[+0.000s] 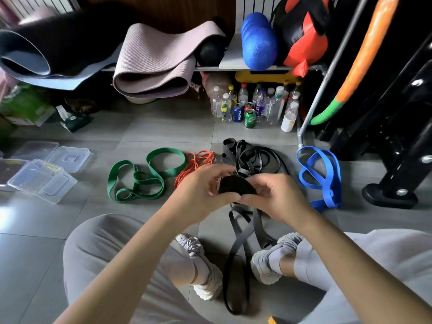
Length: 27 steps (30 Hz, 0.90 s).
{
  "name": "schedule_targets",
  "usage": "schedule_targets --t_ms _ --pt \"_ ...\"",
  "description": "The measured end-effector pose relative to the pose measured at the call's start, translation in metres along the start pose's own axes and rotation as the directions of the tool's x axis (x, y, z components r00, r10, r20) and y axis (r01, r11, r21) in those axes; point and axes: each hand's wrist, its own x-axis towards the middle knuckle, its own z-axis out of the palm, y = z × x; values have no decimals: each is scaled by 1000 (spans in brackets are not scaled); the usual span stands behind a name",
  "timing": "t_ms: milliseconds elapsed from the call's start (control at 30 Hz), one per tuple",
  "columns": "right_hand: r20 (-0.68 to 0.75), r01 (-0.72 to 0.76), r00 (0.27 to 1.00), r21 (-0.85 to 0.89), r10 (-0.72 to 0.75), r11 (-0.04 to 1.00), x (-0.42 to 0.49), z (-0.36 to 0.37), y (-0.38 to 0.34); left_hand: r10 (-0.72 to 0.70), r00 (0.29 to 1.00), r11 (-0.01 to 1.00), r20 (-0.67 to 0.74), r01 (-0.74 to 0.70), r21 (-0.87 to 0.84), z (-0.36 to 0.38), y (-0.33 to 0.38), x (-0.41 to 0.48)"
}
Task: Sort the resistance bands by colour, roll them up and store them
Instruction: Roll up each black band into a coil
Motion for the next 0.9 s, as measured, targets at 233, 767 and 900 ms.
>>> schedule_targets --t_ms 233,767,900 --pt "18 31 999 207 -36 978 8 -7 -14 27 997 993 -66 -34 -110 -18 7 10" --pt "22 -21 1000 155 17 988 6 -9 -4 -49 997 978 -66 34 -207 -7 2 1" --pt "91 71 994 -126 -59 990 9 -9 -12 71 992 925 105 -105 365 -21 23 7"
